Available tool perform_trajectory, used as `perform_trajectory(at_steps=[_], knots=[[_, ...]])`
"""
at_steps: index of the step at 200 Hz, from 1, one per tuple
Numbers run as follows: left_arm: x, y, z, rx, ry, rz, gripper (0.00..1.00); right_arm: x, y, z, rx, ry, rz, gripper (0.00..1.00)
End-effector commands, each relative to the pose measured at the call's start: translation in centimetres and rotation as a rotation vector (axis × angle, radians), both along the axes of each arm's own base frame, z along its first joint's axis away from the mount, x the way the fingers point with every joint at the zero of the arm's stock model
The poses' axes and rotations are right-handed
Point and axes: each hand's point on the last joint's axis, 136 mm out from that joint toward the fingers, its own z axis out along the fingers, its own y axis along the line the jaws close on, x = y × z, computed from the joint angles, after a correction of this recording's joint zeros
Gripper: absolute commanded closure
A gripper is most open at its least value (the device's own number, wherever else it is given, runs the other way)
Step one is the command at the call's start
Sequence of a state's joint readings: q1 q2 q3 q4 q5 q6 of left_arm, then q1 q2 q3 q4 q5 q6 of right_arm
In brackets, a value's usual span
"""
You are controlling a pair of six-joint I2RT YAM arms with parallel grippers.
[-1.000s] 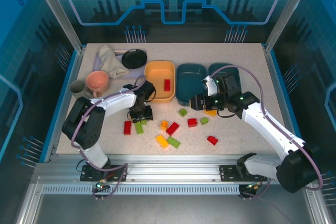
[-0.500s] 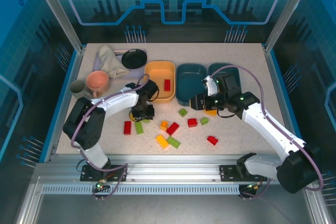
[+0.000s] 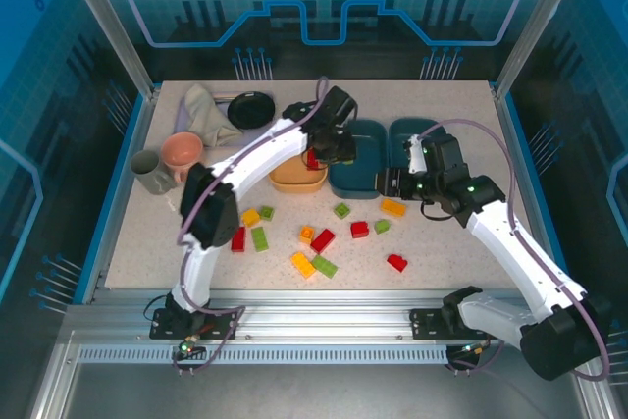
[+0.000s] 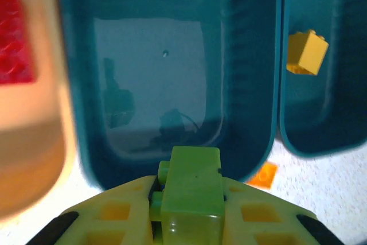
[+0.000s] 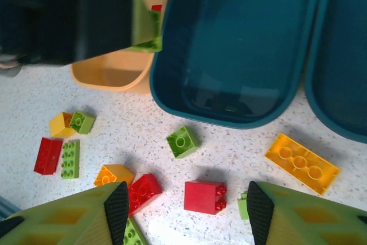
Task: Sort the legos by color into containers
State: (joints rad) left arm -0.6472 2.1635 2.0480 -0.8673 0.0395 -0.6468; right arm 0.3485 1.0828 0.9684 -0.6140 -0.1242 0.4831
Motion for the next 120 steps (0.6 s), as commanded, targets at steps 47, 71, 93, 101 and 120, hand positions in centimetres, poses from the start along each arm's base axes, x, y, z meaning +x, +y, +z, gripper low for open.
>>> perform_trajectory(at_steps=[47,71,93,101,120], knots=[[3.8,-3.0,-5.8,0.001,0.058,-0.02,0.76,-1.7,-2.7,0.0,-0.011,0.038,-0.113,0.4],[3.7,-3.5,-7.3,-0.007,0.086,-0.026,0.73,-2.5,-3.3,-1.2,-0.049,0.081,-0.122,0.4],[3.5,-3.6,-7.3,-0.016,0.096,-0.031,0.62,-3.3,-4.3,-2.4,-0.098,0.131,-0.144,0.4],[3.5,-3.7,-6.9,-0.023,0.092,-0.033,0.58,-3.6,-4.5,-2.8,-0.111,0.15,-0.15,0.4],[3.7,-3.9,-5.7,-0.043,0.072,-0.036,0.46,-4.1,-4.8,-3.6,-0.126,0.184,-0.16,0.38]])
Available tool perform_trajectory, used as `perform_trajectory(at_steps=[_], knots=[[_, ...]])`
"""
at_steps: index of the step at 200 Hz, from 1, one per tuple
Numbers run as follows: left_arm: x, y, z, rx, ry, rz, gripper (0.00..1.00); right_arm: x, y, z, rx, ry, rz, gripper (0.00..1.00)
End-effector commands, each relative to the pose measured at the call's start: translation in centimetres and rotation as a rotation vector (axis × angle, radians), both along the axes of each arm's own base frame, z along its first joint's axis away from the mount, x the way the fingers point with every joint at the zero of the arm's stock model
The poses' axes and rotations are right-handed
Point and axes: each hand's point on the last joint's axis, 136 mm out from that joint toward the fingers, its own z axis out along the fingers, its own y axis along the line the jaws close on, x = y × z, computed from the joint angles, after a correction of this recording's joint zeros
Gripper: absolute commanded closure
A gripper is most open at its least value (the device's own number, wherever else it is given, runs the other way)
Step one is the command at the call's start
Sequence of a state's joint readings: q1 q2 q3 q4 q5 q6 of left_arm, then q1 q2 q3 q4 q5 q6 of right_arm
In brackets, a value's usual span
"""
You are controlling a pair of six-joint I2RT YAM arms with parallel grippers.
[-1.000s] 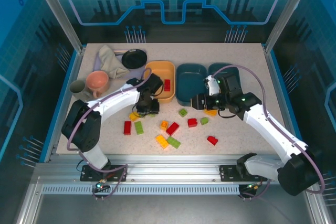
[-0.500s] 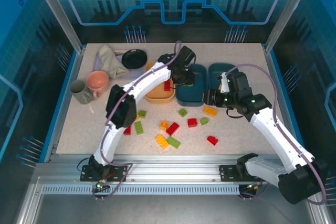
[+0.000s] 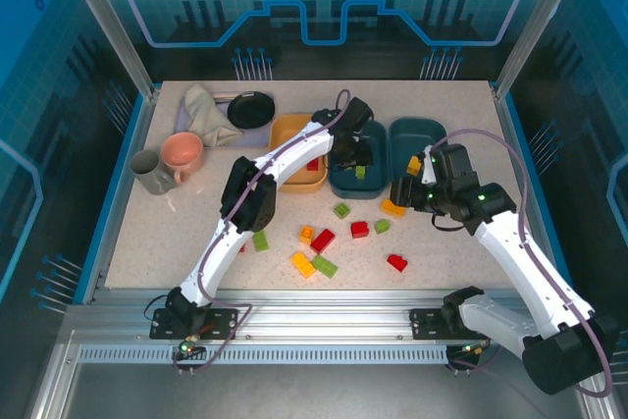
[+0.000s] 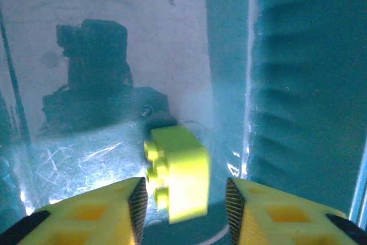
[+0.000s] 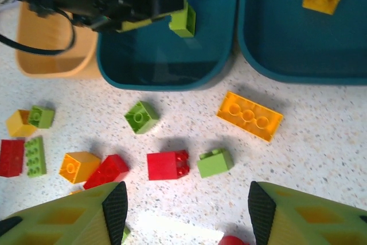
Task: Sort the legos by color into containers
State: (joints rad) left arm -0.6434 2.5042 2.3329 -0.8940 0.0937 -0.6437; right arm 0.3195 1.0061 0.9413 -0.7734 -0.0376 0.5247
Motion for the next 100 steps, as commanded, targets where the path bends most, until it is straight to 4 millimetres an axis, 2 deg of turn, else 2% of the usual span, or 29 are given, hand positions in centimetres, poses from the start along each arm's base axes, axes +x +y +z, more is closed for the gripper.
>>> perform_trajectory(at_steps=[1,28,60,88,92,93,100], knots=[[0.3,-0.5,2.8,-0.056,-0.023,-0.011,0.45,-1.3,-1.4,-1.9,-0.047,0.088,-0.045,0.37],[0.5,-0.6,5.5,-0.086,-0.056,-0.004,0.33,-1.7,-1.0,-2.5,-0.043,0.114,-0.028,0.37],[0.1,0.5,10.4,-0.12,-0.113,0.035,0.28,-2.1,-0.9,-3.5,-0.118,0.143,0.011,0.37],[-1.9,2.8,13.8,-0.154,-0.157,0.073,0.26,-2.0,-0.8,-5.8,-0.151,0.202,-0.031,0.31],[-2.4,3.1,13.6,-0.154,-0.152,0.075,0.25,-1.7,-0.7,-5.9,-0.152,0.196,-0.042,0.28],[-2.5,3.2,14.1,-0.163,-0.16,0.077,0.25,-1.6,-0.7,-5.9,-0.152,0.195,-0.046,0.28],[-3.5,3.9,14.0,-0.169,-0.158,0.083,0.25,-1.8,-0.7,-7.1,-0.159,0.216,-0.066,0.23]])
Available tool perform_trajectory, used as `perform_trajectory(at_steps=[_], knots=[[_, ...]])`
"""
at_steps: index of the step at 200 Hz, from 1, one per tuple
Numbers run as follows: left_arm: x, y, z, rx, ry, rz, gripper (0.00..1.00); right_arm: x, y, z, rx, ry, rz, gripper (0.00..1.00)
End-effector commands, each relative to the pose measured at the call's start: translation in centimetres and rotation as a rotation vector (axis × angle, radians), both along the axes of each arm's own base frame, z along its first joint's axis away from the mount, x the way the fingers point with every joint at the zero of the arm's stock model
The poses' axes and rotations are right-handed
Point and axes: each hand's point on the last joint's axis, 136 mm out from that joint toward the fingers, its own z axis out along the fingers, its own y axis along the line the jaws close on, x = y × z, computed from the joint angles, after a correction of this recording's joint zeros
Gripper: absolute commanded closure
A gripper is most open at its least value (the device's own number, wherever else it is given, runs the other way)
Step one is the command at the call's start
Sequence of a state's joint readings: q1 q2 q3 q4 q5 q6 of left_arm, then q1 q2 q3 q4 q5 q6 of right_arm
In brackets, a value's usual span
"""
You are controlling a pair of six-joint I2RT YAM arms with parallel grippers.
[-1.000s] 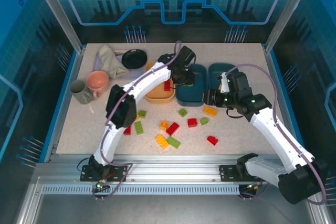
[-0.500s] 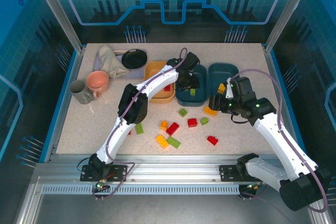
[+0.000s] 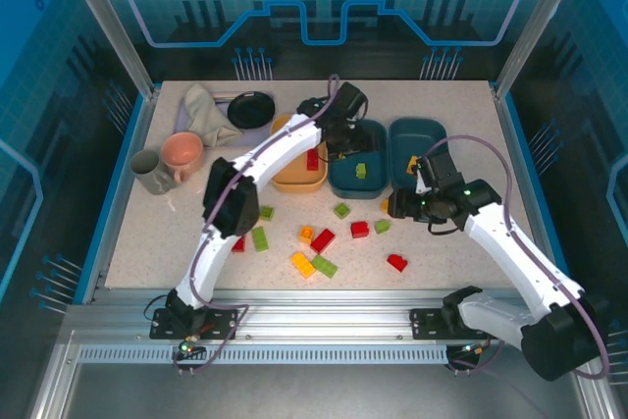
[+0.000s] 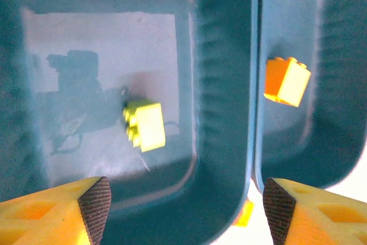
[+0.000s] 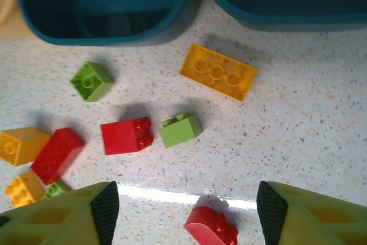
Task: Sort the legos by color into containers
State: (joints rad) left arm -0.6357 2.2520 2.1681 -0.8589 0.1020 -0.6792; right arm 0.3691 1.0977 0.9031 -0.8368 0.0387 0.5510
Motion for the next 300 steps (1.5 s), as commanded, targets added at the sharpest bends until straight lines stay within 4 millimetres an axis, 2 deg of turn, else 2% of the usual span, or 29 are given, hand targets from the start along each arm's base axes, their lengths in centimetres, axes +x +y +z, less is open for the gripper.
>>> perform_trajectory(at_steps=[1,17,23,66,103,128,174,260,277,300], knots=[[-2.1,2.5,5.6,-0.082,-0.076,0.051,0.24,-0.2,-0.1,-2.6,-0.048,0.045,-0.055,0.22],[-4.6,4.2,5.7,-0.106,-0.073,0.076,0.22,0.7,0.2,-3.5,-0.05,0.022,-0.103,0.04],[-5.6,4.9,5.5,-0.118,-0.073,0.086,0.22,1.1,0.1,-4.0,-0.055,0.02,-0.125,0.01],[-12.0,9.9,3.5,-0.136,-0.056,0.156,0.2,3.3,-0.2,-6.3,-0.082,-0.016,-0.23,0.0],[-15.1,13.1,2.9,-0.112,-0.069,0.192,0.18,4.5,0.2,-8.2,-0.083,-0.016,-0.255,0.0],[-16.1,14.3,2.6,-0.101,-0.067,0.208,0.18,4.7,-0.3,-9.2,-0.11,-0.015,-0.289,0.01],[-17.1,15.3,2.6,-0.107,-0.076,0.228,0.18,5.6,0.1,-10.5,-0.122,-0.01,-0.285,0.03],[-18.2,15.9,2.3,-0.112,-0.062,0.241,0.18,7.0,0.6,-11.7,-0.14,-0.001,-0.292,0.09],[-18.2,16.0,2.4,-0.112,-0.063,0.243,0.18,7.3,0.6,-11.8,-0.146,-0.006,-0.289,0.14],[-18.2,15.9,2.3,-0.115,-0.061,0.243,0.18,7.7,0.7,-12.0,-0.156,-0.009,-0.263,0.27]])
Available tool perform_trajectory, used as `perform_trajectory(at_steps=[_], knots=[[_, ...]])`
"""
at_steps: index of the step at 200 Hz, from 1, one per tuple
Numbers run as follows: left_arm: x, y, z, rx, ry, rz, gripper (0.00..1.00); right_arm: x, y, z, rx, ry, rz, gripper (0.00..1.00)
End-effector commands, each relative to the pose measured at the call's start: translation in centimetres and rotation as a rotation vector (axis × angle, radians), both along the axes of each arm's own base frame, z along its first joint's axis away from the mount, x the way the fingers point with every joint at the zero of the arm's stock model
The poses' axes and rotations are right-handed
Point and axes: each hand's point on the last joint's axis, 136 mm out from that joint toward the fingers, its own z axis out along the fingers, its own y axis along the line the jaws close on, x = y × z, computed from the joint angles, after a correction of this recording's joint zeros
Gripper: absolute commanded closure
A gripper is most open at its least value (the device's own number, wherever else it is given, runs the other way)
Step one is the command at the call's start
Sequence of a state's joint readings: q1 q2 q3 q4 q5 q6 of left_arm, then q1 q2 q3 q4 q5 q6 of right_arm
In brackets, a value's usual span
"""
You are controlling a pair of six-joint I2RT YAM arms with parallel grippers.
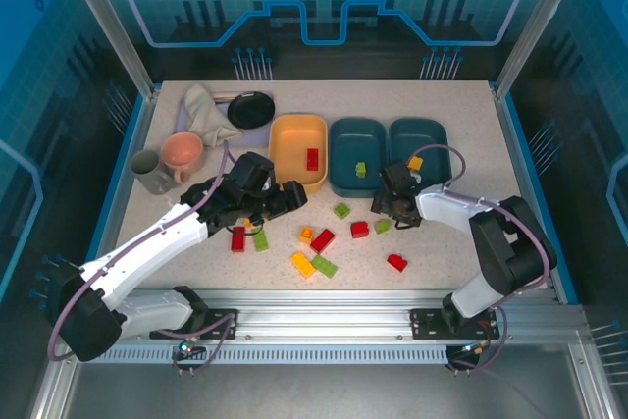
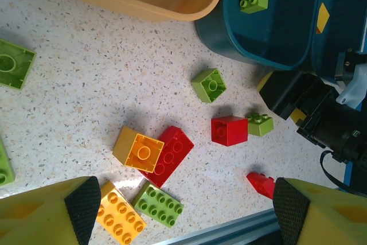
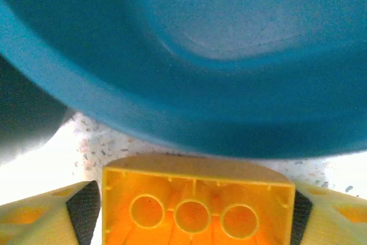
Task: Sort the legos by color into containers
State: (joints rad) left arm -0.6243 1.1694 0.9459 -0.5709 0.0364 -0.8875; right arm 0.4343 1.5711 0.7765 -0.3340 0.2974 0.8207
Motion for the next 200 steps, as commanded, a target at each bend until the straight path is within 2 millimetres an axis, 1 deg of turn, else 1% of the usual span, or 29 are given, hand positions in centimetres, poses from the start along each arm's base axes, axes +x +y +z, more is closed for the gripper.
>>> perform_trajectory(at_steps=[1,36,63,80,91,108,121,134,139,141,144,155,161,175,188,200], knots=[[-0.1,0.7,0.1,0.007,-0.004,0.027,0.18,1.1,0.7,0.2,-0.01,-0.026,0.024,0.27],[-0.2,0.7,-0.1,0.009,0.0,0.026,0.19,1.1,0.6,-0.1,-0.015,-0.01,0.037,0.4],[-0.5,0.9,-0.1,0.012,0.006,0.029,0.19,0.3,0.5,0.9,-0.015,-0.006,0.036,0.46],[-0.7,0.9,0.1,0.006,0.003,0.025,0.19,-0.8,0.3,2.0,-0.013,0.003,0.032,0.48],[-0.9,0.6,0.3,0.001,0.001,0.015,0.19,-1.9,0.2,2.8,-0.011,0.011,0.034,0.48],[-0.9,0.0,0.9,-0.006,-0.011,-0.005,0.19,-3.4,0.0,5.0,-0.006,-0.001,0.043,0.49],[-0.8,-0.6,1.4,-0.013,-0.023,-0.022,0.19,-4.0,-0.6,7.0,-0.012,-0.026,0.047,0.5],[-0.5,-1.3,2.0,-0.021,-0.032,-0.036,0.19,-3.4,-1.4,9.4,-0.024,-0.071,0.059,0.49],[-0.3,-1.6,2.2,-0.023,-0.037,-0.041,0.19,-3.4,-1.9,9.6,-0.036,-0.069,0.066,0.49],[-0.3,-1.7,2.3,-0.025,-0.04,-0.043,0.19,-2.8,-2.0,10.5,-0.031,-0.091,0.065,0.49],[-0.1,-1.8,2.4,-0.026,-0.042,-0.045,0.19,-2.4,-2.0,11.1,-0.027,-0.102,0.069,0.49],[0.3,-2.4,2.7,-0.027,-0.049,-0.057,0.19,-0.9,-3.1,12.0,-0.023,-0.108,0.082,0.49],[0.6,-2.7,2.9,-0.029,-0.053,-0.061,0.19,-0.2,-3.4,12.0,-0.018,-0.099,0.086,0.49],[1.3,-3.3,3.1,-0.025,-0.056,-0.074,0.18,1.6,-4.3,11.5,0.001,-0.054,0.107,0.5],[1.9,-4.0,3.4,-0.026,-0.06,-0.089,0.18,2.9,-4.9,10.3,0.03,0.012,0.119,0.5],[2.3,-4.4,3.6,-0.03,-0.063,-0.093,0.19,4.0,-5.0,9.0,0.059,0.063,0.15,0.5]])
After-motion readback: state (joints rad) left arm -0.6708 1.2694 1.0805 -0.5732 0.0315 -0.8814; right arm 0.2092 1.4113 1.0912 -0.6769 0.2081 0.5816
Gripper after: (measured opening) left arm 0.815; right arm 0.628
